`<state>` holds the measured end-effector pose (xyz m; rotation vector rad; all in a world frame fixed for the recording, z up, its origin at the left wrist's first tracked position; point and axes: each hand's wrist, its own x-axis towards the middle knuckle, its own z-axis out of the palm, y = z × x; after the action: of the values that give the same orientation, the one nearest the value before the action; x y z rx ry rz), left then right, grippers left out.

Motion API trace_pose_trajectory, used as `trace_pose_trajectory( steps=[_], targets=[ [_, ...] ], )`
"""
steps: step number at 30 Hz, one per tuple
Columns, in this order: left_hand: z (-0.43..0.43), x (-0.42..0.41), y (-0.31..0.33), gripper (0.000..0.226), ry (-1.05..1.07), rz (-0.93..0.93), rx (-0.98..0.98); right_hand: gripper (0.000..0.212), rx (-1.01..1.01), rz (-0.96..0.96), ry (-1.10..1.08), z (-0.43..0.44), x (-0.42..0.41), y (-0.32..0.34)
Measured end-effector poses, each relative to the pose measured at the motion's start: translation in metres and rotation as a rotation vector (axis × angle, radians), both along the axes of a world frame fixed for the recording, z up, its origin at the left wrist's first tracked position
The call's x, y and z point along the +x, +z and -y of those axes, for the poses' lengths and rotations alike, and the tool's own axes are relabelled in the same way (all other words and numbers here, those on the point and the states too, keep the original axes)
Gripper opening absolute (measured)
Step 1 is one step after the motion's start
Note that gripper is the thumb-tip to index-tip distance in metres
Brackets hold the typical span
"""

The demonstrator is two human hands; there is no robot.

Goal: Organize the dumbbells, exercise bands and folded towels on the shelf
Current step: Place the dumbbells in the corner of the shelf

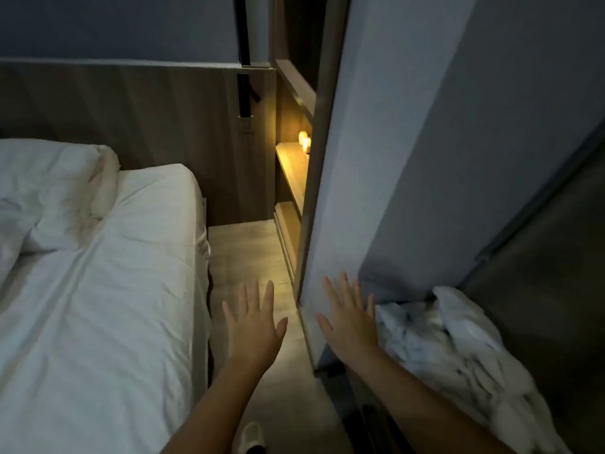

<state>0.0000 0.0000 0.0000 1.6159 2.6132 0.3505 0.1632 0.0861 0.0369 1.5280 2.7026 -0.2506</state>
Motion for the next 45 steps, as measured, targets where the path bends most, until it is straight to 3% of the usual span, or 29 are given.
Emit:
trace_pose_trajectory(
  steps=[9, 22, 30, 37, 45],
  targets=[
    [-0.074, -0.114, -0.003, 0.078, -0.095, 0.030, -0.029, 0.075, 0.008, -0.056, -0.078, -0.065, -0.100, -0.016],
    [-0.168, -0.221, -0.019, 0.075, -0.073, 0.081, -0.065, 0.070, -0.069, 0.031, -0.059, -0.168, -0.198, -0.044],
    [-0.285, -0.311, -0.016, 0.074, -0.060, 0.092, -0.215, 0.072, -0.077, 0.021, -0.070, -0.293, -0.283, -0.051],
    [-0.373, -0.370, -0.010, 0.074, -0.034, 0.126, -0.210, 0.072, -0.067, 0.044, -0.035, -0.383, -0.343, -0.044],
    [-0.494, -0.448, -0.010, 0.071, -0.165, 0.134, -0.257, 0.070, -0.108, 0.092, -0.143, -0.472, -0.394, -0.055]
  ],
)
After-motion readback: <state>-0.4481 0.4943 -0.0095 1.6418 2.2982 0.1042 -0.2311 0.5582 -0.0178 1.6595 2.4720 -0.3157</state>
